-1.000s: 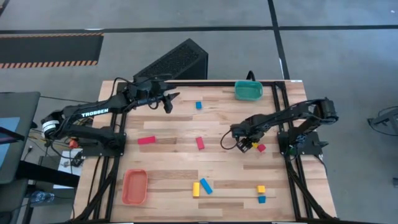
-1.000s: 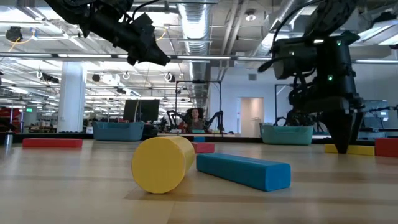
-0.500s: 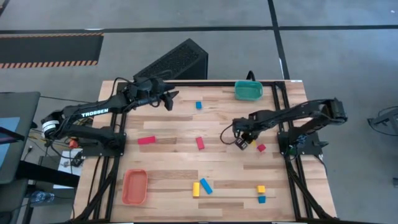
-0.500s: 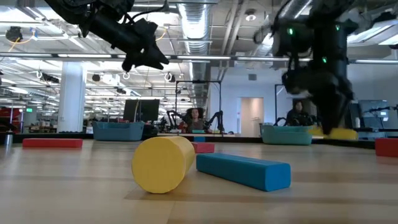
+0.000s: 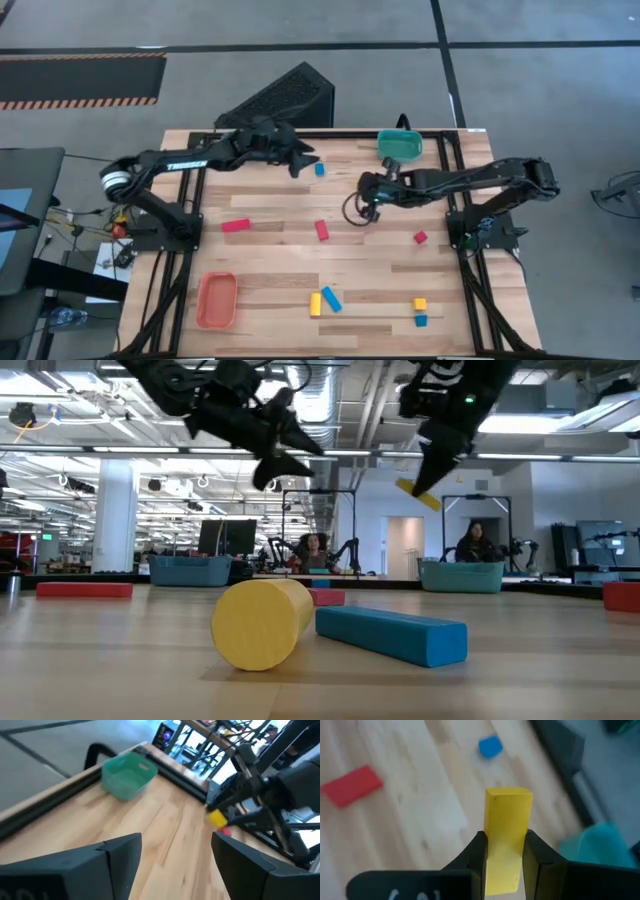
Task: Sort & place blocks by color
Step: Put the top yellow block into the blue bin
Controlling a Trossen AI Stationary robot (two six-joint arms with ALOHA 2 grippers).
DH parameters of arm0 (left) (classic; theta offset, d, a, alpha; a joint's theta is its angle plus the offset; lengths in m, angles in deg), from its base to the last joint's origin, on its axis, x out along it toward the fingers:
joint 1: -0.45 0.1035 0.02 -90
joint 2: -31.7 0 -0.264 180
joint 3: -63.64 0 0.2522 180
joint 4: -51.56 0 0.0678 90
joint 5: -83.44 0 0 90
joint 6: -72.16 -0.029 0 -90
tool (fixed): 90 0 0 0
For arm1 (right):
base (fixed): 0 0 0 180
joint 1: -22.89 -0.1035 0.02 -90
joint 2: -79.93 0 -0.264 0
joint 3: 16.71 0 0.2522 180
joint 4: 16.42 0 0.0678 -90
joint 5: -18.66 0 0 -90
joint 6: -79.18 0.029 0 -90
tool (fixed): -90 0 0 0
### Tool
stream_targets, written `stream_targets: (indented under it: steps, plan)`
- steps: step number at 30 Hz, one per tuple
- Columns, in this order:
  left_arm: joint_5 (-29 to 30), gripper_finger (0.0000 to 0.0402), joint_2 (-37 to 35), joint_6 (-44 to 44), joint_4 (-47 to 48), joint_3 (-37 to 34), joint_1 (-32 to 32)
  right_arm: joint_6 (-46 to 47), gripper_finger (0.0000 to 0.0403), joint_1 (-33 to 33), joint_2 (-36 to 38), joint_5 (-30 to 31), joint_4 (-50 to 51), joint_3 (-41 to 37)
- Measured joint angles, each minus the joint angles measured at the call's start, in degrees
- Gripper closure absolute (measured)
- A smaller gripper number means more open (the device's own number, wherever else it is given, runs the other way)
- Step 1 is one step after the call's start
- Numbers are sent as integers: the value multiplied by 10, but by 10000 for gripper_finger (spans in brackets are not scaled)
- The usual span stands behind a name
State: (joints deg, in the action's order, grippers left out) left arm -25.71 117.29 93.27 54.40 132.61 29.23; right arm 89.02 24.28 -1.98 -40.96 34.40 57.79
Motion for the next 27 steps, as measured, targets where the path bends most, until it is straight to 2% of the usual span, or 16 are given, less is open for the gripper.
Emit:
stream_targets:
  steps: [7,13,16,27]
  plan:
    - [-49,172,87,-3,49,132,-18,-59,329,3,-64,84,6,64]
    - [-92,172,135,-3,106,199,-22,-60,314,2,-89,180,8,102]
    - [-100,172,140,0,113,204,-22,-67,311,2,-90,204,-3,110]
    - [-89,172,140,-21,107,205,-22,-105,308,-1,-89,205,-115,111]
